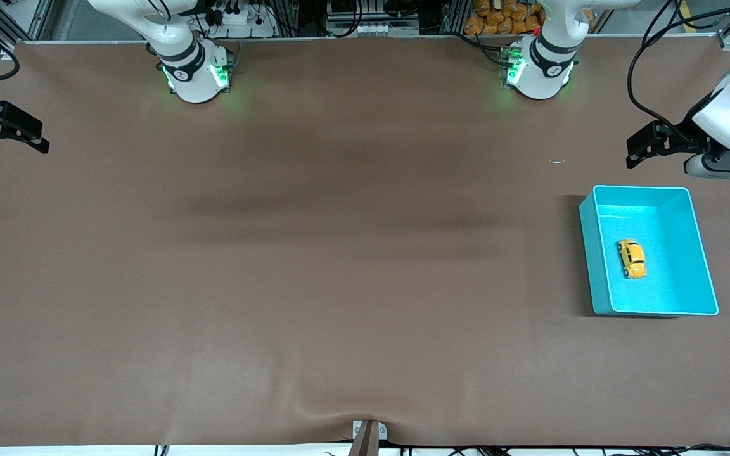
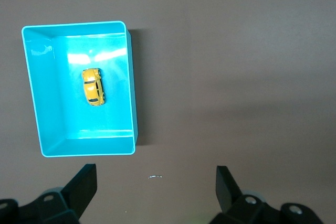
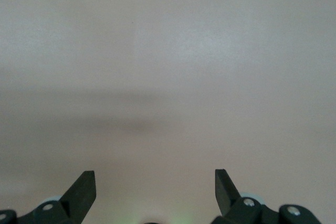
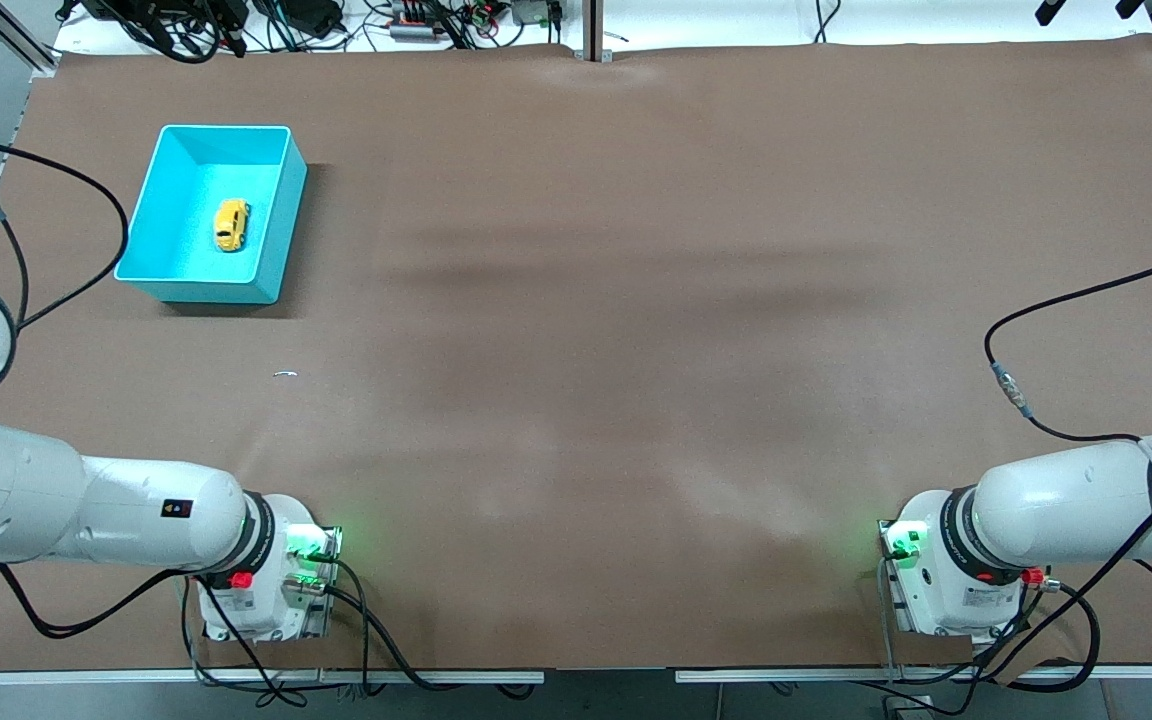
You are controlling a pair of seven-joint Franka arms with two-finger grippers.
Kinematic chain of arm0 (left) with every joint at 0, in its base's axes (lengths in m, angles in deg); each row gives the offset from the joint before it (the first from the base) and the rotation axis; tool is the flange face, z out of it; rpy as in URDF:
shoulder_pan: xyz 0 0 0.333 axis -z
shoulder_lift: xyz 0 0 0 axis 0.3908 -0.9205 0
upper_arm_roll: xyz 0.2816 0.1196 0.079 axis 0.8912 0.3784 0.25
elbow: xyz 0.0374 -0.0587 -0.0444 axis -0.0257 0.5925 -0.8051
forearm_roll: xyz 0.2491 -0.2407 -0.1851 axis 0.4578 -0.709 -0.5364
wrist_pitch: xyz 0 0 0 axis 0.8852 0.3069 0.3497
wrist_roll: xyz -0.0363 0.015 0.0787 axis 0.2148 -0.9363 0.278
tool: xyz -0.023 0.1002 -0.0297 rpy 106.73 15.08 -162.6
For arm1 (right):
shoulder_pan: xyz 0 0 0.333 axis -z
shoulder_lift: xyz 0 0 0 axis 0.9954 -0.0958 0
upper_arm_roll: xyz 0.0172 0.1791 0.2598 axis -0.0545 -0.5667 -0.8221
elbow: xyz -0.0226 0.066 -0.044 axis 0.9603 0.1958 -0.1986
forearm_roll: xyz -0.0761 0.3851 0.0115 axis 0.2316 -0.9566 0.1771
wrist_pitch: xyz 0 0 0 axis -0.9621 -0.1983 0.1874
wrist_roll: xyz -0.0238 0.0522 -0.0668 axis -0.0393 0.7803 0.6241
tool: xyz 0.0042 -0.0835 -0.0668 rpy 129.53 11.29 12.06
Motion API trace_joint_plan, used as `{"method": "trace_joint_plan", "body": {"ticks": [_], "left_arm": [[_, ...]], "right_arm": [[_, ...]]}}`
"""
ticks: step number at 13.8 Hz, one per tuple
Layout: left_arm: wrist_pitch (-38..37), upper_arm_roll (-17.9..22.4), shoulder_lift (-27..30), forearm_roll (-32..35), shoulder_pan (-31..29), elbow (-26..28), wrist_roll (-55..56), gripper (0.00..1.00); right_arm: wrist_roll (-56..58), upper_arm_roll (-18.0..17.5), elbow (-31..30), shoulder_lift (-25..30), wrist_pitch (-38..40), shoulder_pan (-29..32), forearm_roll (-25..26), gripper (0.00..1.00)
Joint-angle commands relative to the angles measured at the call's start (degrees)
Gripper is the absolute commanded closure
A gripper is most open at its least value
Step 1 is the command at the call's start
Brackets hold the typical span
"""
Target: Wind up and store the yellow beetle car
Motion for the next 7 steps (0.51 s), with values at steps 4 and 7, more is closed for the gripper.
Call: {"method": "trace_joint_plan", "body": {"ticks": [4,7], "left_arm": [[-4.18,0.50,-0.21,1.25,-0.44,-4.95,0.32,0.00],[-5.08,0.50,-0.30,1.34,-2.11,-5.40,-3.35,0.00]], "right_arm": [[-0.58,-0.38,-0.08,0.24,0.33,0.67,-0.70,0.00],[-0.58,-0.38,-0.08,0.15,0.07,0.67,-0.70,0.00]]}}
